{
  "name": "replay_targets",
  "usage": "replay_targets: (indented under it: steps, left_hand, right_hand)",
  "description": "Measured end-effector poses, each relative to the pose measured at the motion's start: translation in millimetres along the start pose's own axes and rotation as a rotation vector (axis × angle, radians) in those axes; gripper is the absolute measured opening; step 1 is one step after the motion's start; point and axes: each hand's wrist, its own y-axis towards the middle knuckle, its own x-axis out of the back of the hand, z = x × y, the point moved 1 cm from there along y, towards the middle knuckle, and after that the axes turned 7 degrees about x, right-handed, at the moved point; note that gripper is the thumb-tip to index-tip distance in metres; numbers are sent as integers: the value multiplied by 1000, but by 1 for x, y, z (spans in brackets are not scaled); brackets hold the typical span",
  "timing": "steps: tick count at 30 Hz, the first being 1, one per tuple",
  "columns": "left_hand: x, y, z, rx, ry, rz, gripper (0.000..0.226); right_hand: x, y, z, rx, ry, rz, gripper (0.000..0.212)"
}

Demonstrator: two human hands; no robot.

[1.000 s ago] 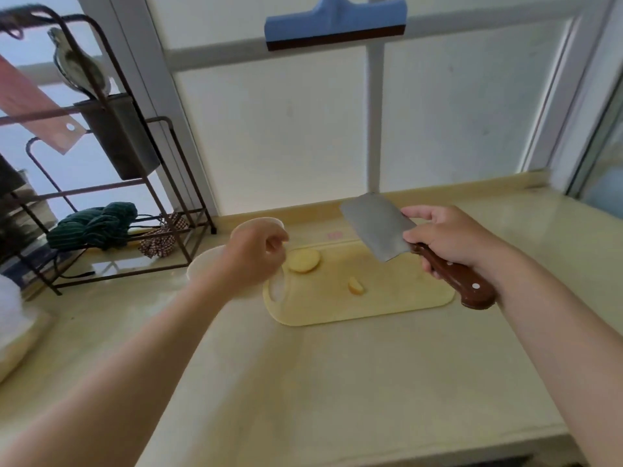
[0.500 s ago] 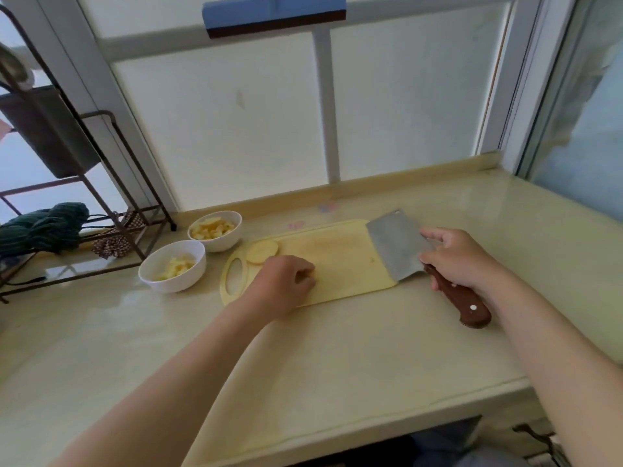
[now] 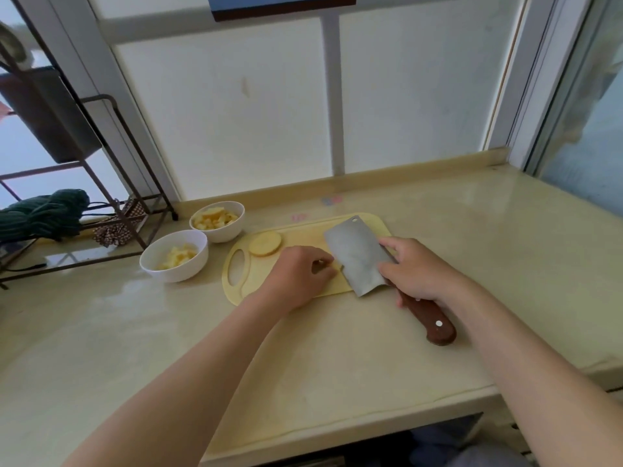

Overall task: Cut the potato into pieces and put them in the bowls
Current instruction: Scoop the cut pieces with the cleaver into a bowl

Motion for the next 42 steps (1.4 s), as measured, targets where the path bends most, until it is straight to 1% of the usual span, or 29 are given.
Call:
replay_targets:
  steps: [5, 10, 12, 15, 20, 23, 27, 29, 31, 34, 37, 40, 42]
  left_hand:
    - [1, 0, 3, 5, -74, -5, 17]
    - [1, 5, 2, -30, -59, 5, 17]
    - [2, 8, 2, -42, -47, 0, 16]
    - [10, 11, 3, -41, -54, -11, 16]
    - [37, 13, 7, -14, 4, -32, 16]
    - [63, 11, 13, -1, 37, -65, 18]
    - [101, 11, 30, 48, 109, -82, 18]
    - [122, 8, 38, 73, 117, -92, 26]
    - [143, 3, 44, 77, 132, -74, 32]
    - [168, -4, 53, 68, 206, -36, 26]
    - [184, -7, 72, 65, 269, -43, 25]
    - [193, -5, 97, 128, 348, -74, 24]
    - [194, -4, 113, 181, 355, -105, 24]
  right_hand:
    - [-12, 2, 10, 12, 40, -5, 43]
    - [-14, 2, 12, -35, 89, -10, 60]
    - [-14, 2, 13, -35, 122, -15, 58]
    - [-15, 2, 19, -33, 173, -27, 47]
    - [-21, 11, 39, -59, 222, -11, 51]
    - [-28, 21, 62, -42, 238, -8, 51]
    - [-46, 35, 100, -15, 265, 7, 54]
    - [-59, 43, 120, 24, 266, 27, 52]
    - [-73, 52, 139, 68, 272, 48, 46]
    - [-94, 62, 161, 102, 279, 94, 37]
    - [-111, 70, 177, 113, 291, 122, 37]
    - [-119, 73, 184, 120, 292, 132, 39]
    - [-119, 73, 183, 120, 277, 134, 40]
